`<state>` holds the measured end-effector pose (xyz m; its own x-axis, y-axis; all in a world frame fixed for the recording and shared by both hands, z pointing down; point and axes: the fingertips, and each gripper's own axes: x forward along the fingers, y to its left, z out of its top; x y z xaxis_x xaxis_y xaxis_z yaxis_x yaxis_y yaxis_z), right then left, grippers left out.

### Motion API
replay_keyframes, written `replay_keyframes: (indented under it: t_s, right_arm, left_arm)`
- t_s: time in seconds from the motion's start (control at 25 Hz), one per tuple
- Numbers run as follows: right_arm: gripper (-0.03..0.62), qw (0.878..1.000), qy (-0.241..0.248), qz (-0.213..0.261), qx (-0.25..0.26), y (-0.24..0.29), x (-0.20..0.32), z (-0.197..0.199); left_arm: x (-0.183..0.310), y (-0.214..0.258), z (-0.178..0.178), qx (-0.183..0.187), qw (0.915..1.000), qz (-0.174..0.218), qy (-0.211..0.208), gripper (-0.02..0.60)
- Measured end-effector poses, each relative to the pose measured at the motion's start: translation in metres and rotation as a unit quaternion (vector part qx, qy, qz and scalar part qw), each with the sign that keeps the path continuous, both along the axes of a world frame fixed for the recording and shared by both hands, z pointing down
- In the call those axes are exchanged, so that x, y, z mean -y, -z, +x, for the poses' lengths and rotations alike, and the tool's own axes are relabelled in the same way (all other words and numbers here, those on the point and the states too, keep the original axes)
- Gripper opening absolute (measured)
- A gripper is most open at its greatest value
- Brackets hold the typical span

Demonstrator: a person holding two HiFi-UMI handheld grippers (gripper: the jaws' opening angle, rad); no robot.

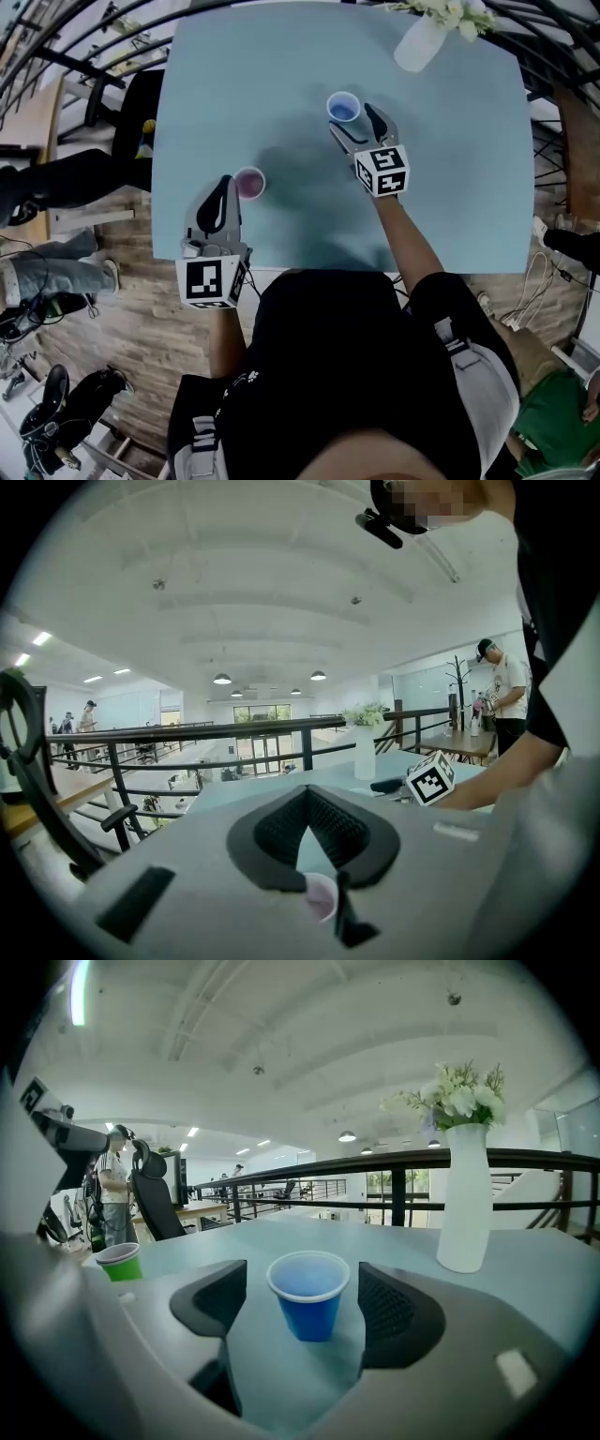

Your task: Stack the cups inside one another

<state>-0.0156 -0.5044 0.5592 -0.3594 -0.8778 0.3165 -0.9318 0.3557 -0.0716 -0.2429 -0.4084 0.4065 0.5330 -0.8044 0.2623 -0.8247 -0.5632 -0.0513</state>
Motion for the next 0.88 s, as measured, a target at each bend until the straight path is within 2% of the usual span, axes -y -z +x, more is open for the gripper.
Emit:
replay_keyframes:
  t_s: [0.52,0.64,0.88]
  right_arm:
    - [0.367,1.0,0.01,-0.008,-0.025,-0.017,0.019,-0.001]
    - [0.328,1.0,0.011,-0.01,-0.027,-0.017,0.021,-0.003]
    - [0.327,0.999,0.015,-0.013,-0.033,-0.017,0.019,-0.003]
  left_arm:
    - [-0.004,-0.006,-0.014,0.012,0.9995,-0.012,0.027,-0.009]
    - [-0.004,-0.005,-0.02,0.013,0.9994,-0.012,0.031,-0.008]
    - [-0.005,-0.005,-0.02,0.008,0.9995,-0.011,0.03,-0.009]
